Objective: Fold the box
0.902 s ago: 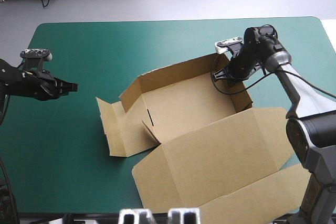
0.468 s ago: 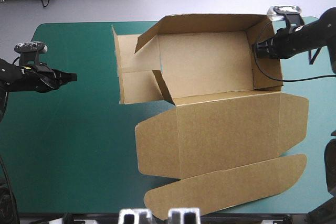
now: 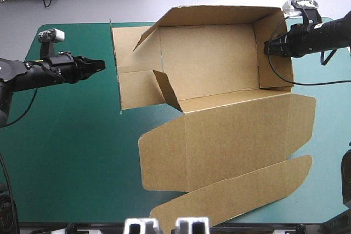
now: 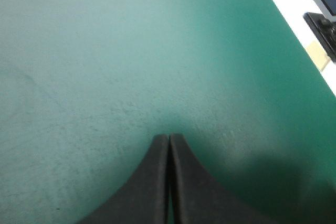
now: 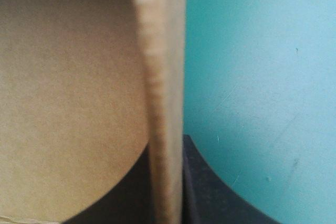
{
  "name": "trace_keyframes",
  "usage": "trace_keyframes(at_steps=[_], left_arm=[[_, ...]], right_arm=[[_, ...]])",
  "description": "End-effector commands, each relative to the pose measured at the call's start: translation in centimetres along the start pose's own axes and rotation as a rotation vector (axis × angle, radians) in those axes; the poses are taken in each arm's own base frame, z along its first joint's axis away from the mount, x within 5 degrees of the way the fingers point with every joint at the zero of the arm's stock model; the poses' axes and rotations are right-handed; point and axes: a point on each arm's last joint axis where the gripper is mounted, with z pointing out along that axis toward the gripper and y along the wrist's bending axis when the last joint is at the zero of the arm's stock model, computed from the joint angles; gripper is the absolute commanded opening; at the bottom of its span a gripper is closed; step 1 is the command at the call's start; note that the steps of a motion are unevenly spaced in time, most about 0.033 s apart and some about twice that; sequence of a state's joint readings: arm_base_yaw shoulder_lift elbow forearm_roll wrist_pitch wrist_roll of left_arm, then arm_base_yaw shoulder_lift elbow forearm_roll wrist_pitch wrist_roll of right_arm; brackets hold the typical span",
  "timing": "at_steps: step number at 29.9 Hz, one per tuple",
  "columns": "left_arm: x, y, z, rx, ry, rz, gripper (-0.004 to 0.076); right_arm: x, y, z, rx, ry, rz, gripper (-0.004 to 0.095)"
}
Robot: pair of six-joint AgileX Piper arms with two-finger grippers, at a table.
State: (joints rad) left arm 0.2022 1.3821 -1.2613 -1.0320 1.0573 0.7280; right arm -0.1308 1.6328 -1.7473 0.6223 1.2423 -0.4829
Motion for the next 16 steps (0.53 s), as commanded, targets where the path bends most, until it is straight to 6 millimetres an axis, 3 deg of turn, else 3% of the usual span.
trace_keyframes(at_steps=[1,10,16], left_arm=[[-0.9,-3.1,0.3,0.112,-0.052,0.032,-0.0009],[-0.3,-7.8,3.8,0.243,-0.041,0.069,-0.0009],[0.1,-9.1,4.5,0.294,-0.026,0.098,0.0006]], right_arm=[[-0.7,2.0,-2.5,-0.043,-0.091,-0.02,-0.002],[-0.6,1.0,-2.5,0.06,-0.073,-0.011,-0.002],[-0.7,0.7,-2.6,0.098,-0.09,0.007,-0.0019]])
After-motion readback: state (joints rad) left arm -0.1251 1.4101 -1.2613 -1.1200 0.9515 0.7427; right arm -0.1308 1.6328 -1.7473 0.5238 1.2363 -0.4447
